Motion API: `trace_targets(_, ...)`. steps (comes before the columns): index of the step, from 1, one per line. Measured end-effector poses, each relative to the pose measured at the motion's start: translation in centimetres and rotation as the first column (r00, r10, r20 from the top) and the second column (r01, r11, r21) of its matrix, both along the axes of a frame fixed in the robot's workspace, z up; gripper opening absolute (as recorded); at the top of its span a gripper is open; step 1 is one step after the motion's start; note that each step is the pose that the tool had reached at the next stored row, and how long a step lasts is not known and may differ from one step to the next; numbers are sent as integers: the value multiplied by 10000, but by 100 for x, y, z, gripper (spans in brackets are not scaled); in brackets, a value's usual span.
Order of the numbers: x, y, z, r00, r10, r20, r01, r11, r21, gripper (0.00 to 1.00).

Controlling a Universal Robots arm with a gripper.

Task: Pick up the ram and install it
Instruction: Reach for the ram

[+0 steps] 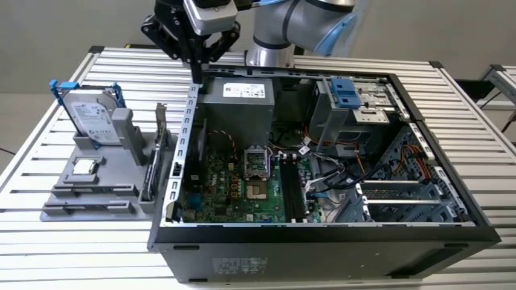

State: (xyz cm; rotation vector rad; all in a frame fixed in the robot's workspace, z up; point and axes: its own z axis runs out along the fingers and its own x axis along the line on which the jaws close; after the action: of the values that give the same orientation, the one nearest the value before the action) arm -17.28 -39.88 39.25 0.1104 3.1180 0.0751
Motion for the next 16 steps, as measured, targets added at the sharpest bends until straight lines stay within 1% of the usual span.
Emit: trace_targets(16, -163, 0, 0, 10000, 0, 0, 0, 10000, 0, 0)
